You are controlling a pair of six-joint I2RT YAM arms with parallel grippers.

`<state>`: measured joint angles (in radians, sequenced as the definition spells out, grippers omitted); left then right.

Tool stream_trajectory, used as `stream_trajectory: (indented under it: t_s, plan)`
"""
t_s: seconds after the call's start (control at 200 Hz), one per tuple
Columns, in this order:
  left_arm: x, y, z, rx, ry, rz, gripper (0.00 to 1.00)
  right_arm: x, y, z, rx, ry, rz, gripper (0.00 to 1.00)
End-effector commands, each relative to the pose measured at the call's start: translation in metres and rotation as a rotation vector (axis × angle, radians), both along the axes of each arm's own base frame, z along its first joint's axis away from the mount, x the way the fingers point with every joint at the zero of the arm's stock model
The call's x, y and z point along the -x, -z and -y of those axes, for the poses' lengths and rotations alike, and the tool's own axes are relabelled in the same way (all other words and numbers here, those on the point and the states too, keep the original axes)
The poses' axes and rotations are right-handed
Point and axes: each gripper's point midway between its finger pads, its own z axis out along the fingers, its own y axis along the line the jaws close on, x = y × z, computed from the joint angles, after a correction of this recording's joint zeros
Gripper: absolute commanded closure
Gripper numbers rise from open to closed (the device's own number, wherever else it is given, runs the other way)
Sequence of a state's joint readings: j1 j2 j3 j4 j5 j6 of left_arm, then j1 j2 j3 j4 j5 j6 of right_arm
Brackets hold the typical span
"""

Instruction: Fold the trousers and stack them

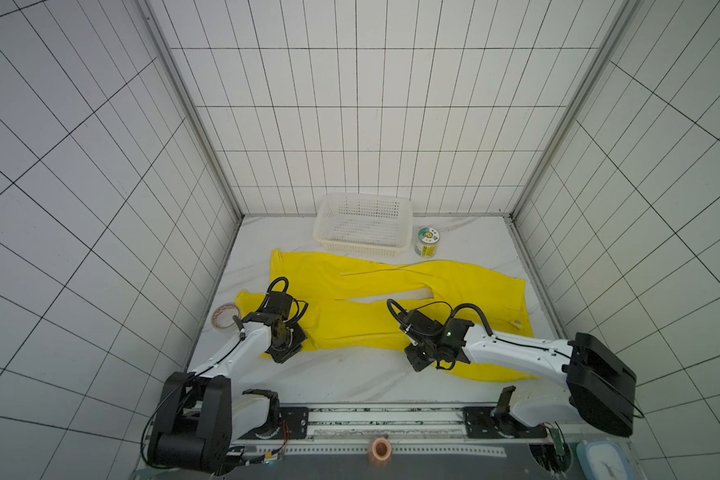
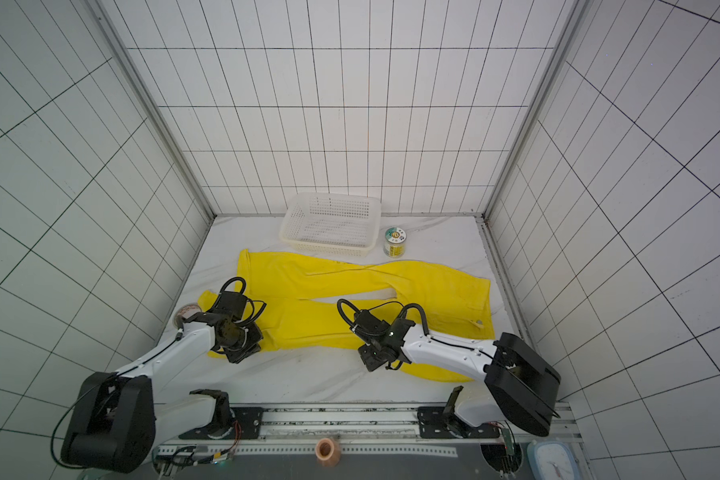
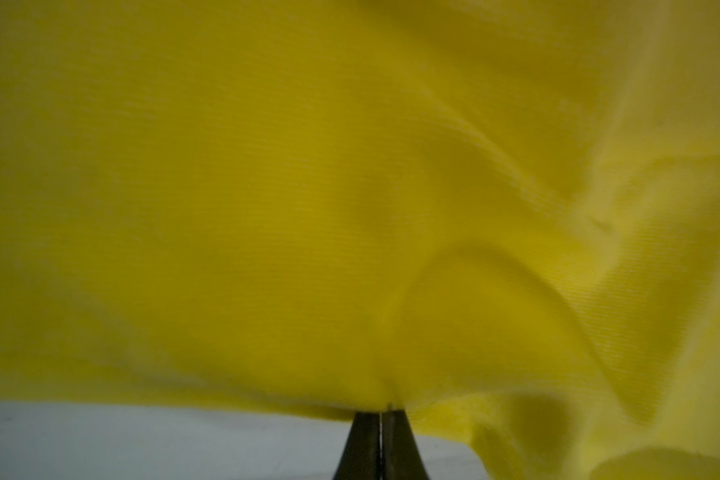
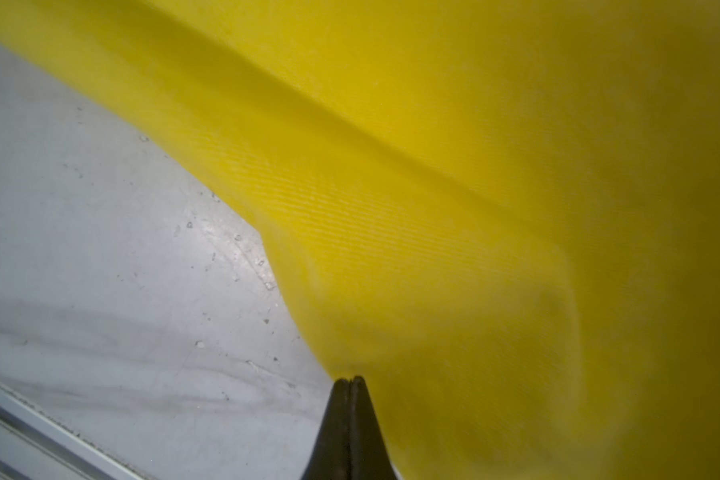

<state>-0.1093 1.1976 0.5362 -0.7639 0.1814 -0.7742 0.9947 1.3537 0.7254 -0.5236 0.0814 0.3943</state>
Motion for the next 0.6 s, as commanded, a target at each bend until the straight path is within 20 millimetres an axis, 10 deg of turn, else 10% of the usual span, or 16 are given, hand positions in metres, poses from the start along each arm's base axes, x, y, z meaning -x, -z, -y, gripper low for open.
stream_trajectory:
  t_s: [0.0,0.155,0.32,0.595]
  plan:
    - [-0.006,-0.003,-0.007,-0.043,0.004,0.011,1.00,0.021,0.014,0.020,0.042,-0.014,-0.055,1.00]
    - [-0.018,-0.018,-0.012,-0.083,0.019,0.041,1.00,0.022,0.010,0.018,0.052,-0.034,-0.055,0.99]
    - [-0.026,-0.034,-0.023,-0.151,0.035,0.066,1.00,0.013,0.010,0.008,0.085,-0.062,-0.015,0.53]
    - [-0.026,-0.030,-0.017,-0.111,0.044,0.047,0.98,0.008,0.034,0.016,0.221,-0.023,-0.028,0.58]
